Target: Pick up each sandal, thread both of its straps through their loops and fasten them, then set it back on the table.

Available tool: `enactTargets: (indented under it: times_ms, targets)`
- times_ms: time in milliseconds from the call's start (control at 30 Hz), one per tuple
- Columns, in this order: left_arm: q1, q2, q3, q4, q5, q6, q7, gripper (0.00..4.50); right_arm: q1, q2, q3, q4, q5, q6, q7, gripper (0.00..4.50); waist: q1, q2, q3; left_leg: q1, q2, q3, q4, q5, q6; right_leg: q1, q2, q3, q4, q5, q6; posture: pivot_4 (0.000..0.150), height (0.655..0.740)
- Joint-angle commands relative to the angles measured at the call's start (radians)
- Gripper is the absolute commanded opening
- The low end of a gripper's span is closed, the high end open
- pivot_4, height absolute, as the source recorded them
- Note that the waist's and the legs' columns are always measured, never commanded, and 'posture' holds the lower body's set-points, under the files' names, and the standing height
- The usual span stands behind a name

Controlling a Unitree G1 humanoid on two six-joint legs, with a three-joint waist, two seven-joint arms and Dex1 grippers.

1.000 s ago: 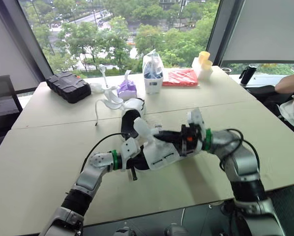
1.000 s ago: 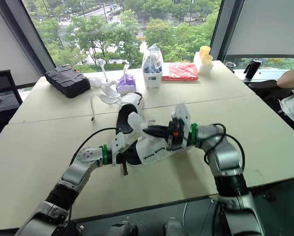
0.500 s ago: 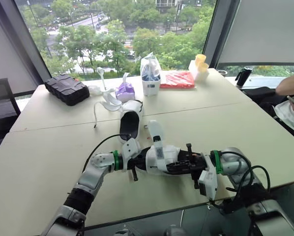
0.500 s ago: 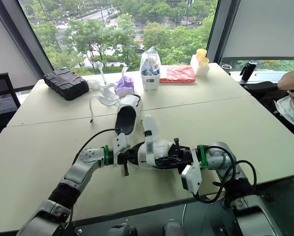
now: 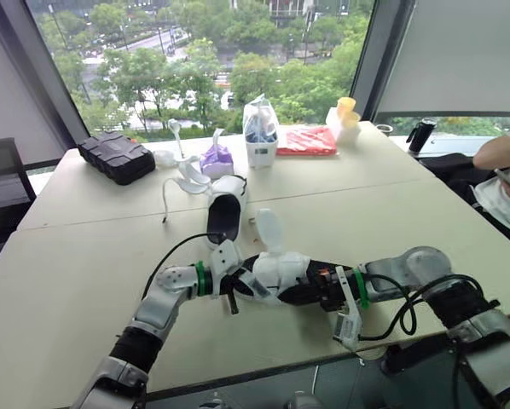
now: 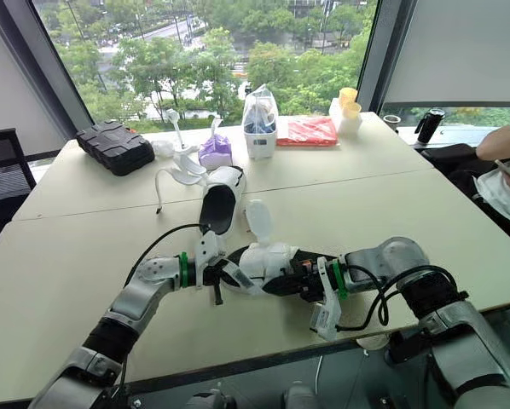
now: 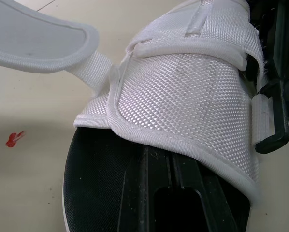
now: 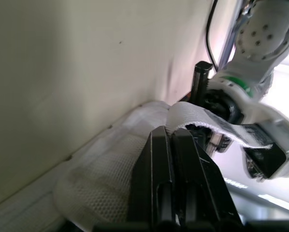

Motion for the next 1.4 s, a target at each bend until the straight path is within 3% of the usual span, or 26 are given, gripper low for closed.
enactTargets:
  times_ms: [33,200,467,567,833,967,1067,1200,1267,1333,1400]
  targets:
    - [0.022,0.011,-0.022,0.019,0.026,0.03,0.002,0.0,-0.053,-0.022,0.21,0.171,-0.213,0.254,-0.23,0.03,-0.002,-0.006,-0.002,0.008,0.001,0.0,0.0,0.0,0.0,0.008,0.0,0.0,-0.001,0.0,-0.001,0.15,0.74]
    - [0.03,0.013,-0.022,0.007,0.024,0.038,0.002,0.0,-0.123,-0.028,0.353,0.29,-0.229,0.383,-0.384,0.03,-0.006,-0.008,-0.001,0.025,0.005,-0.002,0.002,-0.004,0.002,0.035,0.001,-0.002,-0.015,-0.004,0.002,0.15,0.74]
    - [0.028,0.013,-0.028,0.01,0.024,0.039,0.0,0.0,-0.172,-0.021,0.427,0.386,-0.088,0.351,-0.421,0.03,-0.003,-0.013,-0.003,0.026,0.005,-0.002,0.002,-0.004,0.005,0.037,0.001,-0.002,-0.017,-0.004,0.002,0.15,0.74]
    - [0.024,0.012,-0.028,0.017,0.025,0.038,-0.001,0.0,-0.186,-0.028,0.416,0.388,0.01,0.251,-0.384,0.86,-0.004,-0.01,-0.002,0.026,0.005,-0.002,0.001,-0.003,0.007,0.037,0.001,-0.002,-0.017,-0.004,0.003,0.15,0.74]
    - [0.015,0.009,-0.026,0.027,0.028,0.037,-0.002,0.0,-0.212,-0.134,0.311,0.245,0.304,-0.008,-0.144,4.49,-0.004,-0.002,0.005,0.025,0.005,-0.002,-0.001,-0.003,0.008,0.035,0.001,-0.002,-0.017,-0.004,0.003,0.15,0.74]
    - [0.015,0.009,-0.026,0.028,0.027,0.035,-0.002,0.0,-0.207,-0.193,0.249,0.183,0.423,-0.103,0.0,4.49,-0.002,0.005,0.012,0.019,0.005,-0.003,0.0,-0.003,0.008,0.03,0.001,-0.002,-0.017,-0.005,0.004,0.15,0.74]
    - [0.013,0.01,-0.026,0.033,0.027,0.032,-0.005,0.0,-0.249,-0.235,0.255,0.274,0.619,-0.263,0.221,4.49,-0.001,0.006,0.012,0.007,0.005,-0.002,-0.001,-0.003,0.008,0.016,0.001,-0.003,-0.015,-0.002,0.006,0.15,0.74]
    - [0.008,0.014,-0.027,0.039,0.028,0.03,-0.013,0.0,-0.305,-0.28,0.369,0.381,1.01,-0.353,0.523,4.49,-0.002,0.011,0.017,0.006,0.005,-0.001,-0.003,-0.004,0.009,0.015,0.001,-0.003,-0.017,0.002,0.004,0.15,0.74]
    - [0.004,0.013,-0.025,0.043,0.028,0.029,-0.014,0.0,-0.22,-0.37,0.448,0.198,1.532,-0.112,0.855,4.49,0.0,0.01,0.018,0.006,0.005,-0.001,-0.003,-0.005,0.011,0.016,0.0,-0.003,-0.018,0.001,0.003,0.15,0.74]
    - [0.0,0.012,-0.025,0.046,0.029,0.028,-0.014,0.0,-0.12,-0.457,0.436,-0.021,1.964,0.183,1.188,4.49,0.003,0.01,0.019,0.005,0.005,-0.003,-0.002,-0.006,0.012,0.017,0.0,-0.004,-0.019,0.001,0.003,0.15,0.74]
    - [-0.002,0.011,-0.025,0.048,0.03,0.027,-0.014,0.0,-0.056,-0.494,0.358,-0.137,2.159,0.371,1.395,4.49,0.002,0.013,0.019,0.005,0.005,-0.003,-0.002,-0.007,0.014,0.018,-0.001,-0.003,-0.02,0.0,0.004,0.15,0.74]
